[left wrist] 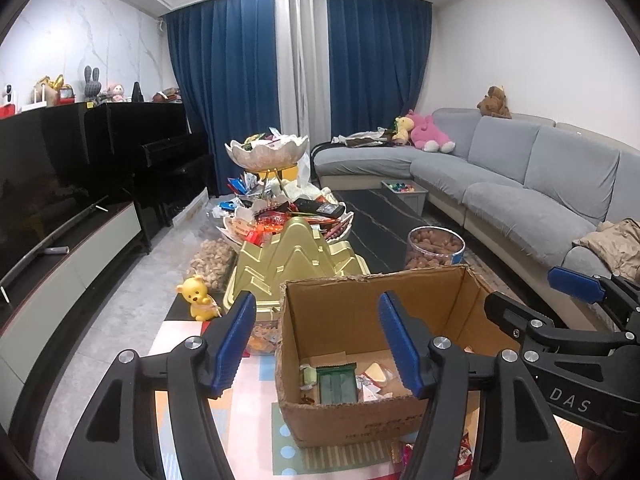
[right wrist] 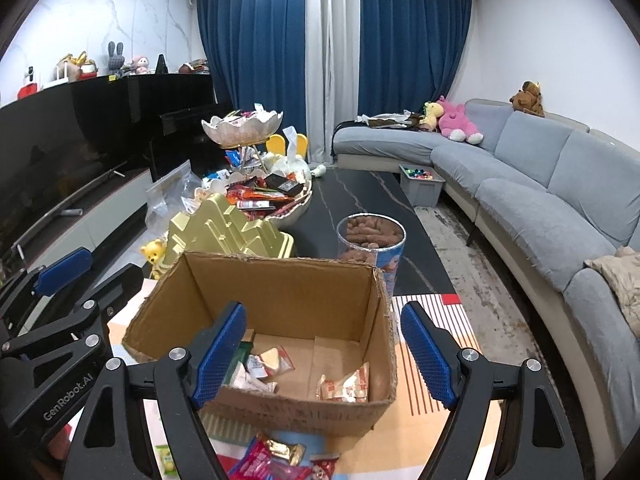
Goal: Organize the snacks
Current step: 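Withdraw both open tools from the box back toward the remaining snacks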
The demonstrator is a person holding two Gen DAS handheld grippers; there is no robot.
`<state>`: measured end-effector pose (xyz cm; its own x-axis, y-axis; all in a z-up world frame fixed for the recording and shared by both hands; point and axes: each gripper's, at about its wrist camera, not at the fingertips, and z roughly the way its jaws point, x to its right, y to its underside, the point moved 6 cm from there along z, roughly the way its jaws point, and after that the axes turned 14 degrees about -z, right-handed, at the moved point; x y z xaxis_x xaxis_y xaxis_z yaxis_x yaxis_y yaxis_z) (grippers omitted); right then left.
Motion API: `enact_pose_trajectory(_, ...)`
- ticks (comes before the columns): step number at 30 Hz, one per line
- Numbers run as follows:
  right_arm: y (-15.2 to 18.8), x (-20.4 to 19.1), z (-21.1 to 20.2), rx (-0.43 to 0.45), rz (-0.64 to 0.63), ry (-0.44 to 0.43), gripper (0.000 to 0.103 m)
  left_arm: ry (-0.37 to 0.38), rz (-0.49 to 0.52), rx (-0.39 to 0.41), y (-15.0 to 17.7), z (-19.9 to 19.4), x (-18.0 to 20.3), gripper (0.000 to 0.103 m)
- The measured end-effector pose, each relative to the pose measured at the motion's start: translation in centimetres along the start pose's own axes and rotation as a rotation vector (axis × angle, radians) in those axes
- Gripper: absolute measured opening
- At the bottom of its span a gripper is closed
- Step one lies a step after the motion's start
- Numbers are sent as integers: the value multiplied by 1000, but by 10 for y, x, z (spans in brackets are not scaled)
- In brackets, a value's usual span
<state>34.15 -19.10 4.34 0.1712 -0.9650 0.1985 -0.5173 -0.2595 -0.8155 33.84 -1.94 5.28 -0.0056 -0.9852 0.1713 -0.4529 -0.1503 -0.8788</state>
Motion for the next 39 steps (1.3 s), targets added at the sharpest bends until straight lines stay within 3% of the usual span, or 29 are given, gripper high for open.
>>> enact_pose_trajectory(25,20,-25,-42,-7,-15,-13,81,-22,-5,-7,21,-56,-13,67)
enact_pose_trajectory(39,64,-33,-42,-70,-9,-16,81,-28,-3,-61,60,-60,-19,68)
